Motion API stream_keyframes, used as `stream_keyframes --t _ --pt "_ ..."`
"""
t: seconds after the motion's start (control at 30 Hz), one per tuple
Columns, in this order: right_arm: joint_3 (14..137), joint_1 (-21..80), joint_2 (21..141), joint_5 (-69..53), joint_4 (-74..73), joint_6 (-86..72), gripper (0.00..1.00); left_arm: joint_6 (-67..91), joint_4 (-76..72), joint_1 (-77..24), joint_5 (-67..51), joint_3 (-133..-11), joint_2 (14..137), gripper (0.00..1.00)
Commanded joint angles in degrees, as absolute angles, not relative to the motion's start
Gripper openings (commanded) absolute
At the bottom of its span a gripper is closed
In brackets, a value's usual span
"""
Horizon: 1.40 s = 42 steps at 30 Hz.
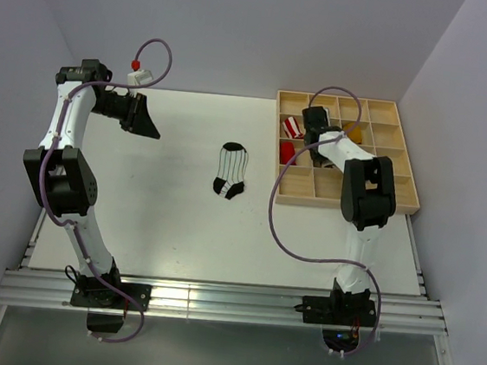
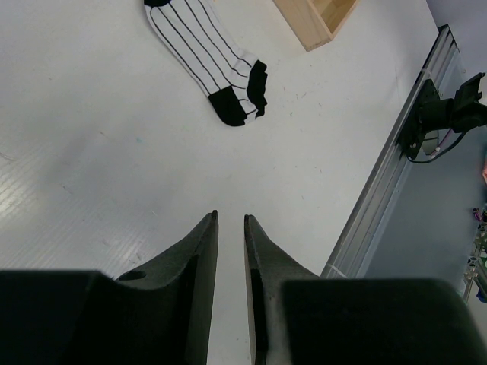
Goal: Roll the socks
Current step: Place the sock in the storage box.
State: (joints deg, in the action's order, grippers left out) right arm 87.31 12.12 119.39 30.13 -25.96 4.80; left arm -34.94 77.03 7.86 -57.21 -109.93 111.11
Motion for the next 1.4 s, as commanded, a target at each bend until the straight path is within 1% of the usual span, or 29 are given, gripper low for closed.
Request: stream_keyframes --t 0.0,0.2,0.5,0.7,1.1,1.37 --pt "90.0 12.04 120.32 24.27 -31.28 1.15 0.0 -35.77 78.57 8.0 -59.06 -110.57 110.3 0.26" --pt "95.27 12.04 121.2 17.41 -37.87 0.17 0.0 -35.51 78.57 7.91 -58.97 -110.66 110.04 0.26" --pt "99.93 11.87 125.59 12.31 -42.89 -3.86 0.0 -35.51 78.57 7.65 -58.54 -110.13 109.07 0.26" --pt "99.4 10.9 125.86 8.62 -42.45 -6.32 0.0 -35.07 78.57 7.3 -58.53 -109.95 108.81 0.26" --pt "102.74 6.25 128.84 -3.68 -45.35 -10.37 0.0 -32.52 78.4 4.84 -58.54 -111.0 108.54 0.26" --pt "104.93 5.18 130.25 -4.4 -47.89 -9.85 0.01 -27.87 76.82 2.29 -58.27 -112.06 107.93 0.26"
